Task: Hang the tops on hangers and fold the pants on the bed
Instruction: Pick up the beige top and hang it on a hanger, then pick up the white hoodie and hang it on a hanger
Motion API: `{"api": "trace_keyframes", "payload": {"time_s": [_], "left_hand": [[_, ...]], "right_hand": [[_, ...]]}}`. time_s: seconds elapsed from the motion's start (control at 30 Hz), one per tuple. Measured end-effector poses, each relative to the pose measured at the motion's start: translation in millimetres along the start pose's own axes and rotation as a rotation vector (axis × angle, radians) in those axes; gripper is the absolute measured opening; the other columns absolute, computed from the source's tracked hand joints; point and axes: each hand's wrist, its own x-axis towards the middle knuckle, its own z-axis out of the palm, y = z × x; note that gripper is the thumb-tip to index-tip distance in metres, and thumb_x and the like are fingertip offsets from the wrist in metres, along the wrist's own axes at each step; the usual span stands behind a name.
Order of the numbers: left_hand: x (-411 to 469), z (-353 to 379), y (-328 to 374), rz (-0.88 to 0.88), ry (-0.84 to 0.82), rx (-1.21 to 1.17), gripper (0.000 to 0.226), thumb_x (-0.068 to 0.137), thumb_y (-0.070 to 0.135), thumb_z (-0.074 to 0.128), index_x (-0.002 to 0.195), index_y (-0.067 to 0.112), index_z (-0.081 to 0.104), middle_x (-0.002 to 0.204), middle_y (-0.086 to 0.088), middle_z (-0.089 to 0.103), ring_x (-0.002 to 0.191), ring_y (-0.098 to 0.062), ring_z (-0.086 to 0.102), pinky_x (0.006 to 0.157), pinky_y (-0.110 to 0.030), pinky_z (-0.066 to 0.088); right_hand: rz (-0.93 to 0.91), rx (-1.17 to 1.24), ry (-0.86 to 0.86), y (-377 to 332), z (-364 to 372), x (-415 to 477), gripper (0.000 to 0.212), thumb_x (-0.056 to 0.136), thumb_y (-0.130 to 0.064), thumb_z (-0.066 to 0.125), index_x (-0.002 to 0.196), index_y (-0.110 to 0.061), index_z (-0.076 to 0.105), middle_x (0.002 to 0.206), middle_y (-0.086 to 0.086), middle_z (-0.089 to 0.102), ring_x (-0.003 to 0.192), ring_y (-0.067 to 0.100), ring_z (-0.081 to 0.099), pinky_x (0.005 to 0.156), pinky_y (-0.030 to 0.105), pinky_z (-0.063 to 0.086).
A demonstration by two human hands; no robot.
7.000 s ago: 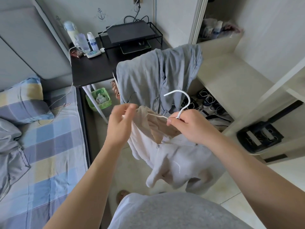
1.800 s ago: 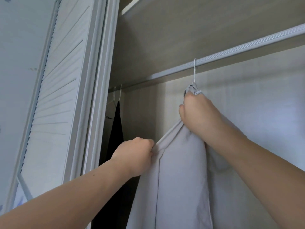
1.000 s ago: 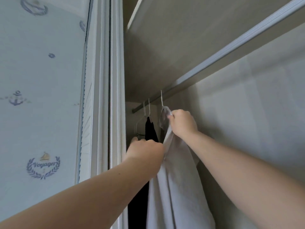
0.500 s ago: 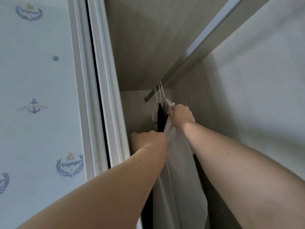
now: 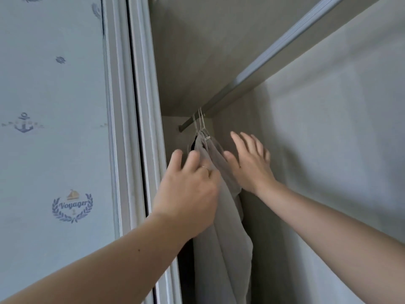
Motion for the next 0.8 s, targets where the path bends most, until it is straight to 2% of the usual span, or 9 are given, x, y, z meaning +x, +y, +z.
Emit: {"api": "trace_keyframes", "payload": {"time_s": [0.1,0.2,0.33,0.5,0.67,0.8], "left_hand": [[-36.2,-9.8,-17.3,-0.034,0.066,-0.066,0.041,0.096,0.042,0.048,0.117,0.013,0.066,0.136,-0.016,0.059,0.139,-0.04,0.039,0.112,-0.059,0.024],[-83.8,-17.9,-37.2,-0.081,0.038,-0.12,0.059,0.096,0.05,0.042,0.141,0.014,0.056,0.156,-0.015,0.041,0.152,-0.038,0.019,0.119,-0.063,0.016],[-159.9,-33.1,-63.1,-0.153,-0.012,-0.115,0.068,0.098,0.056,0.035,0.156,0.022,0.034,0.164,-0.007,0.026,0.155,-0.033,0.007,0.121,-0.062,0.011],[-277.0,-73.7,-111.8,-0.364,-0.072,-0.108,0.072,0.095,0.061,0.034,0.159,0.028,0.026,0.166,-0.003,0.022,0.155,-0.033,0.008,0.121,-0.061,0.007],[-417.7,-147.7,-152.8,-0.543,-0.289,-0.137,0.075,0.095,0.066,0.028,0.16,0.031,0.019,0.168,-0.002,0.014,0.155,-0.031,0.003,0.119,-0.06,0.008],[-538.4,-225.2,-165.3,-0.679,-0.453,-0.141,0.075,0.094,0.065,0.032,0.16,0.03,0.02,0.169,-0.002,0.01,0.155,-0.031,0.002,0.12,-0.061,0.008]], "right_hand": [[-0.07,-0.017,0.033,-22.9,-21.2,-35.4,0.068,0.097,-0.065,0.012,0.158,-0.036,0.008,0.167,-0.004,0.007,0.153,0.019,-0.002,0.12,0.058,0.005],[-0.186,-0.026,0.053,-58.6,-40.7,-70.9,0.069,0.097,-0.066,0.014,0.159,-0.036,0.006,0.168,-0.004,0.004,0.154,0.021,-0.004,0.12,0.057,0.002],[-0.301,0.046,0.01,-124.0,-62.5,-116.7,0.069,0.098,-0.068,0.012,0.159,-0.036,0.004,0.169,-0.006,-0.002,0.155,0.02,-0.01,0.121,0.057,-0.002],[-0.443,0.152,-0.121,-224.1,-75.7,-187.8,0.071,0.099,-0.07,0.011,0.16,-0.035,0.003,0.169,-0.006,-0.008,0.155,0.022,-0.014,0.12,0.059,-0.007],[-0.505,0.291,-0.292,-337.8,-87.2,-276.4,0.072,0.097,-0.071,0.011,0.159,-0.035,0.003,0.169,-0.005,-0.004,0.155,0.025,-0.01,0.12,0.06,-0.004],[-0.59,0.413,-0.475,-444.7,-96.4,-367.5,0.074,0.095,-0.072,0.008,0.159,-0.035,0.003,0.169,-0.004,-0.004,0.155,0.025,-0.009,0.12,0.059,-0.004]]}}
